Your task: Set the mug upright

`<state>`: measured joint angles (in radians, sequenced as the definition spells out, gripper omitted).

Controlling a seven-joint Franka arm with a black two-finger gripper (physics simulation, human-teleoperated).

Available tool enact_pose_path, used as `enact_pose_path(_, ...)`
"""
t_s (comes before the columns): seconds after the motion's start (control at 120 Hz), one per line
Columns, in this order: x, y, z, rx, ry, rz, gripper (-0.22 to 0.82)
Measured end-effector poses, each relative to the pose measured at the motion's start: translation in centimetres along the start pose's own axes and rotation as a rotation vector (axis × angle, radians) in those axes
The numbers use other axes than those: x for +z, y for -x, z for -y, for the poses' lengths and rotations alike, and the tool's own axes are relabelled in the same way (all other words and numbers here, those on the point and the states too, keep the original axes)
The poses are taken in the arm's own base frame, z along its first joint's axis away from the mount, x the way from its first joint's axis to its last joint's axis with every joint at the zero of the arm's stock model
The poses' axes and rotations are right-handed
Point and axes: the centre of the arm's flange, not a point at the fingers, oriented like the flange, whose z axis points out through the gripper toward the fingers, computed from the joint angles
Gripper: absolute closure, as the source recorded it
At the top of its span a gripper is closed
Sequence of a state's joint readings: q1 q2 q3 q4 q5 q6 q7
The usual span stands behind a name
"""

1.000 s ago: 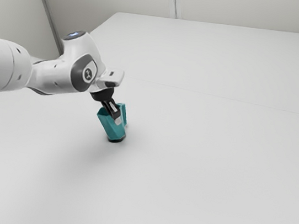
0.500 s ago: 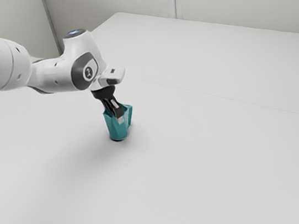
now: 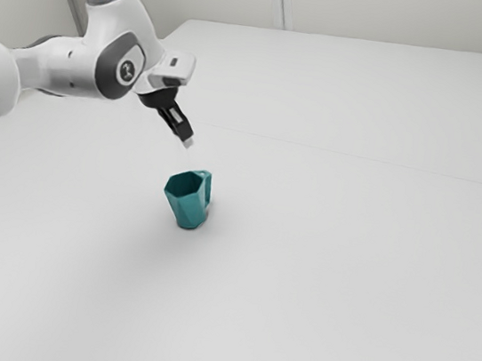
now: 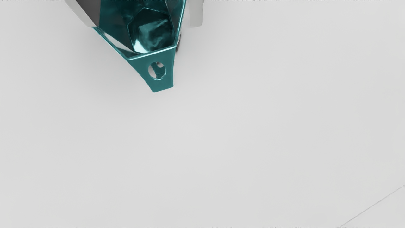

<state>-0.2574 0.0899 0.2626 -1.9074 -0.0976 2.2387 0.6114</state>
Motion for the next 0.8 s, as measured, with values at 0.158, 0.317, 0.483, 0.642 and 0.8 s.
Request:
enact_pose_path(0.158, -4.3, -0.6, 1.2, -0.007, -0.039, 0.004, 0.18)
enact_pose_path(0.317, -7.5, 0.0, 1.7, -0.029, -0.06, 0.024, 0.1)
enact_pose_path(0.483, -11.2, 0.8, 2.7, -0.067, -0.091, 0.028, 0.05)
enact_pose_path(0.642, -15.2, 1.3, 3.9, -0.121, -0.119, 0.044, 0.04)
enact_pose_path(0.8, -17.5, 2.5, 4.7, -0.196, -0.129, 0.087, 0.03)
